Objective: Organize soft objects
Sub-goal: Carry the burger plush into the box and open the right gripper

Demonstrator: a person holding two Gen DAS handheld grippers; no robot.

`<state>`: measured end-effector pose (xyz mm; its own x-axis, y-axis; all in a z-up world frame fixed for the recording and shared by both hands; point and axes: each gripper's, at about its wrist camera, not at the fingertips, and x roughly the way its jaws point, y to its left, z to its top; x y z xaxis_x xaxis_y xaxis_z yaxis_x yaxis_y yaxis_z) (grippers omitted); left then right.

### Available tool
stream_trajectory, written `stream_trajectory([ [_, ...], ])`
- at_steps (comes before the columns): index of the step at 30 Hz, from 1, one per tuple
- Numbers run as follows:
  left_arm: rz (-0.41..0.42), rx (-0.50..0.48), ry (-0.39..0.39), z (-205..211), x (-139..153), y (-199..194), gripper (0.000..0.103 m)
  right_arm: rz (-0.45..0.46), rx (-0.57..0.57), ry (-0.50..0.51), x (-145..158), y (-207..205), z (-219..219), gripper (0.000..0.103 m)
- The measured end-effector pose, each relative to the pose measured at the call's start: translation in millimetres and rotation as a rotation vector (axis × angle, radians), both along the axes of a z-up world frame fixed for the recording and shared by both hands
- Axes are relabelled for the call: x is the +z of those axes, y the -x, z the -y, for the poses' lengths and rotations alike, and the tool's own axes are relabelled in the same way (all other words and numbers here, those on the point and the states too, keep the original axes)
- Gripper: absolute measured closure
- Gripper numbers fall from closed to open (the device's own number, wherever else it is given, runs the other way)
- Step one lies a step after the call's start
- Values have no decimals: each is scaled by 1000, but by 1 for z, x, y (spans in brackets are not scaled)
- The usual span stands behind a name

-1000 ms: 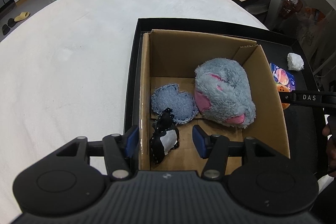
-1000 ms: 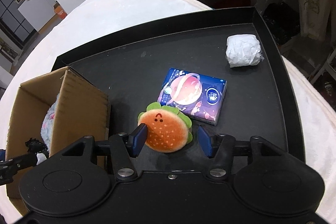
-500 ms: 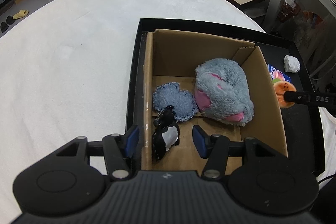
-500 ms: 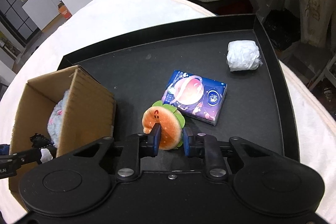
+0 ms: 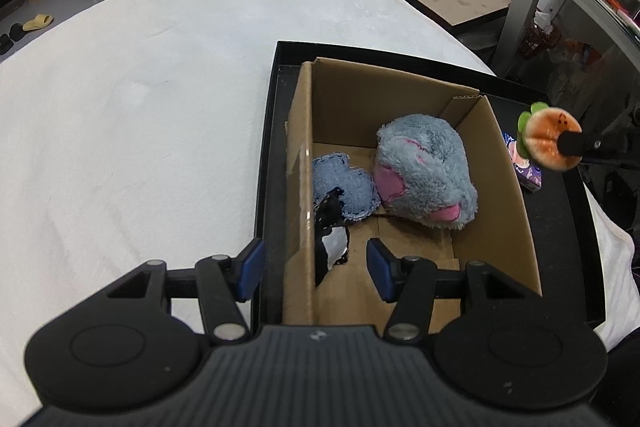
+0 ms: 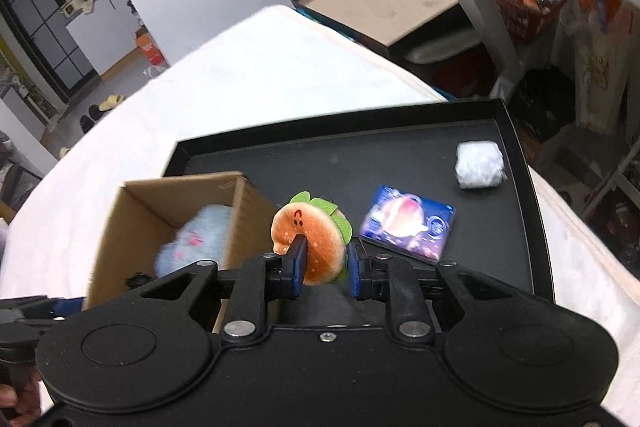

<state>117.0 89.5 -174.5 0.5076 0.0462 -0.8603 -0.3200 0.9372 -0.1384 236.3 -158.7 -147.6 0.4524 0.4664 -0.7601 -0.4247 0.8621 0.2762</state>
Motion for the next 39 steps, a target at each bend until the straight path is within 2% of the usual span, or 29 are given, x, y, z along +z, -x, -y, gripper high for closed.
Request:
stream_trajectory([
  [10,44,-6,60,-10,-2,19,54,40,65,-14,27,23,-29,81],
  [16,60,-13,98,-15,-6,25,69,45,100,-5,32,35,-48,81],
  [22,62,-19,131,-18,-12,30,76,43,146,8,33,47,-68,81],
  [26,57,-18,148,-21,-16,32,83,32,181,16,29,54,-83,81],
  [34,57,-17,148,-21,-15,33,83,-18,216,14,10,60,-108,80],
  [39,53,-16,144,-21,-15,33,83,-28,242,70,-9,65,-122,77],
])
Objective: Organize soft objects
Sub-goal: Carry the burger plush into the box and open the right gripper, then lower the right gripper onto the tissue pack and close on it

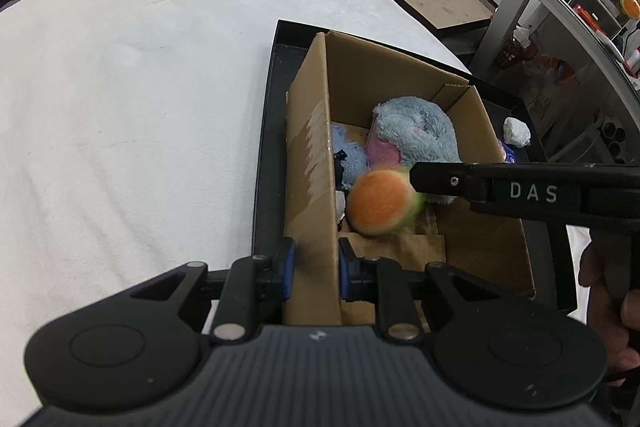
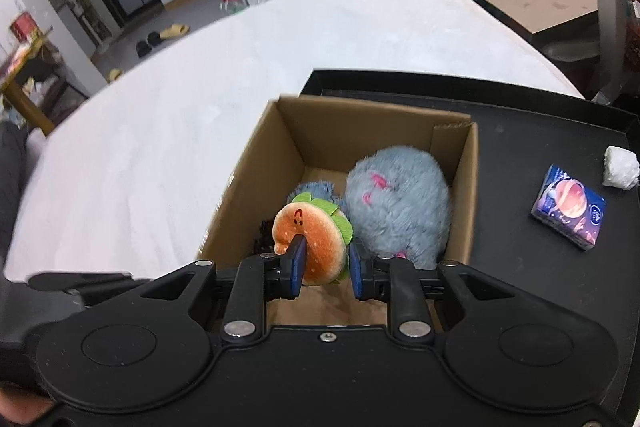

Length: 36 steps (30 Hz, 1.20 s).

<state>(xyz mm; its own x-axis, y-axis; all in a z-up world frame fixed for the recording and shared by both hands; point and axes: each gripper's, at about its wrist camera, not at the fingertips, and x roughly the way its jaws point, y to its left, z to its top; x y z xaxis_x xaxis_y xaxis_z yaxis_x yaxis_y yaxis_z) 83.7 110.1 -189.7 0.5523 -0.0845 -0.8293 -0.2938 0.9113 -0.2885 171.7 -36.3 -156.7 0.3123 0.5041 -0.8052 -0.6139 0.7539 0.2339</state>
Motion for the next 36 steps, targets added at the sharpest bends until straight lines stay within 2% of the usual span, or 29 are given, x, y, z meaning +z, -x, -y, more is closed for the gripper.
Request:
stream_trajectory([
  [1,-3,-1,-5,0,0,0,83,0,0,8,-2,0,-1,73],
  [10,-13,3,-66,6,8,-8,82,10,-33,-14,10,-3,24,71],
  [15,-31,3,-87,10,9,-12,77,30,-64,-47,23,-10,49,69],
  [20,-51,8,-119,14,10,-15,55,61,-123,-76,32,-23,73,59],
  [22,-52,11,-130,15,12,-17,52,65,-147,-81,31,-28,83,56],
  [28,-60,-1,-158,22,13,-26,48,66,-202,-68,20,-39,103,41],
  [31,-69,-6,-164,25,13,-30,47,67,-235,-56,14,-45,111,28],
  [36,-78,-9,-179,30,13,-37,47,59,-252,-52,7,-53,121,25],
])
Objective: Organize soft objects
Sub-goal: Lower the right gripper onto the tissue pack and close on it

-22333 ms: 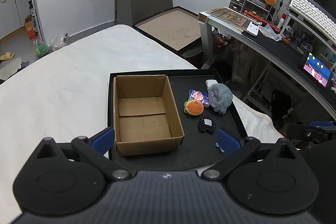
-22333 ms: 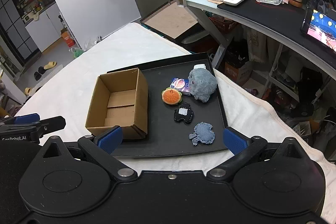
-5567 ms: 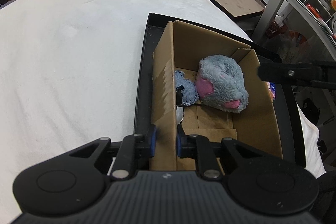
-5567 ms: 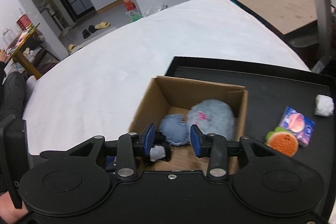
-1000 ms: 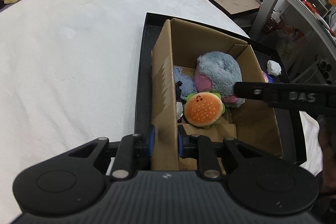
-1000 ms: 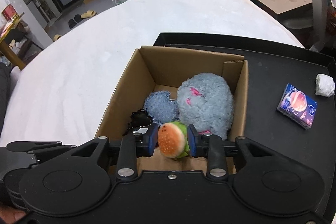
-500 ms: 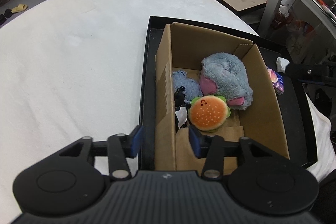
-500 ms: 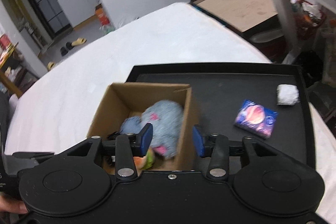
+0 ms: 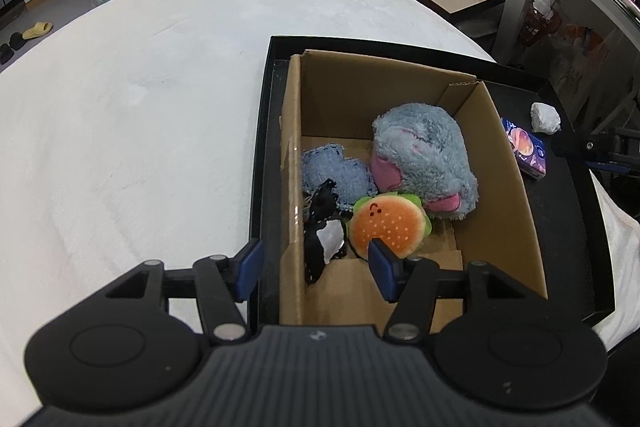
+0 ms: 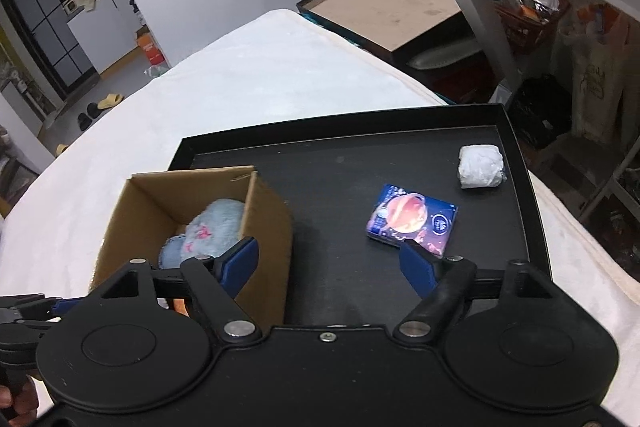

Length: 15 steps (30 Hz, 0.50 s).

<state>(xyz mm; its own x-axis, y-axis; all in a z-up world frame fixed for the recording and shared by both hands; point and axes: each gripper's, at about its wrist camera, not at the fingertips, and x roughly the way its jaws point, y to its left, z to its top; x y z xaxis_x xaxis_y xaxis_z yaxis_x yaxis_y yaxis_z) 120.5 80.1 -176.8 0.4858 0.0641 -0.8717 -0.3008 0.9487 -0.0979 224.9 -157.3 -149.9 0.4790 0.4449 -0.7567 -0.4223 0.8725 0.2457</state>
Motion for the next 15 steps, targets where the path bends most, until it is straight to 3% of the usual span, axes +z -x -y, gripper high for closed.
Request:
stream_trajectory([
  [15,-53,2,-45,14,-9,-29,43,-55,-51,-3,-32,-32,22,21],
])
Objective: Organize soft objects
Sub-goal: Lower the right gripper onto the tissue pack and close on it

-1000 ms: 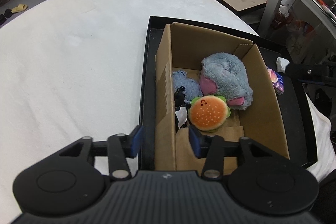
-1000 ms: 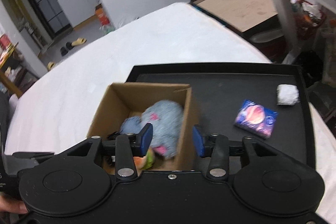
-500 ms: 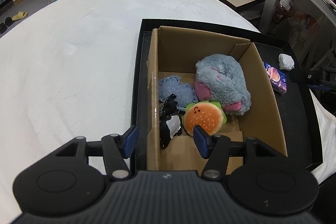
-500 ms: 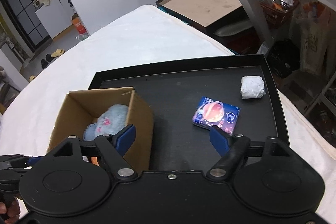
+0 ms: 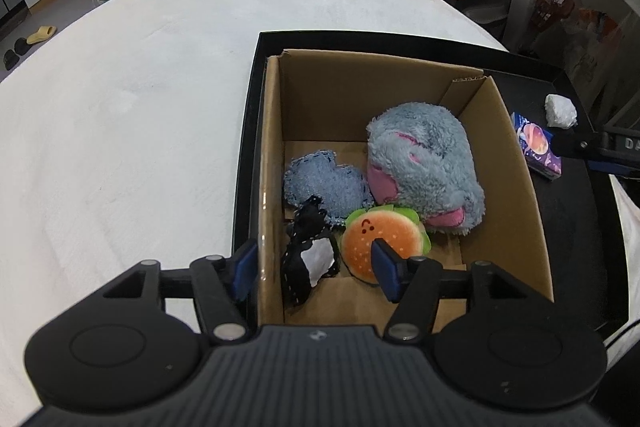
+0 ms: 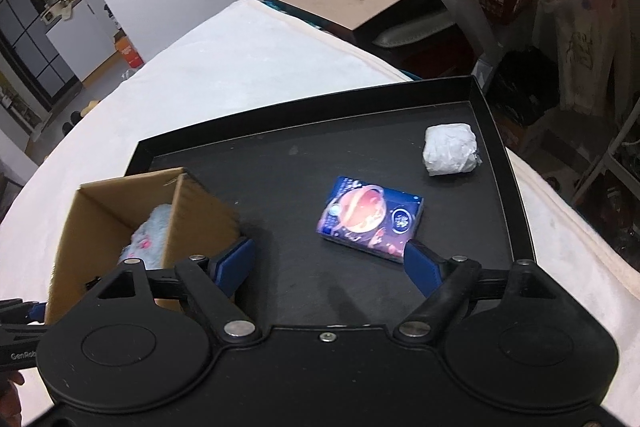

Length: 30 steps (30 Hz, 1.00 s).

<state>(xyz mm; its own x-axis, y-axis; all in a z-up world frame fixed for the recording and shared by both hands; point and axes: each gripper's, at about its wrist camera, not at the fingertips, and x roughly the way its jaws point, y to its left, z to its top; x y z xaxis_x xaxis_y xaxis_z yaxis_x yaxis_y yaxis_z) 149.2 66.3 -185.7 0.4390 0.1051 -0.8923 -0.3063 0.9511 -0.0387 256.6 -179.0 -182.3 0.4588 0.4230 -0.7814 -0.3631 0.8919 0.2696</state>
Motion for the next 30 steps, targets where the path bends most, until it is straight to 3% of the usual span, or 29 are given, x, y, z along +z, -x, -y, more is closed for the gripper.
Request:
stream_trajectory([
  [19,-30,-3,-28,4,-4,-13,41,-62,-67,82,-51,-44,-22,18],
  [22,-26,-4,-23,3,-3,-12,41,-62,-79,123,-55,-46,-22,21],
  [24,-21,-2,-16,2,-3,-11,41,-53,-73,143,-53,-44,-22,28],
  [30,6,-4,6,-2,0,-3,41,-55,-70,139,-43,-37,-13,30],
])
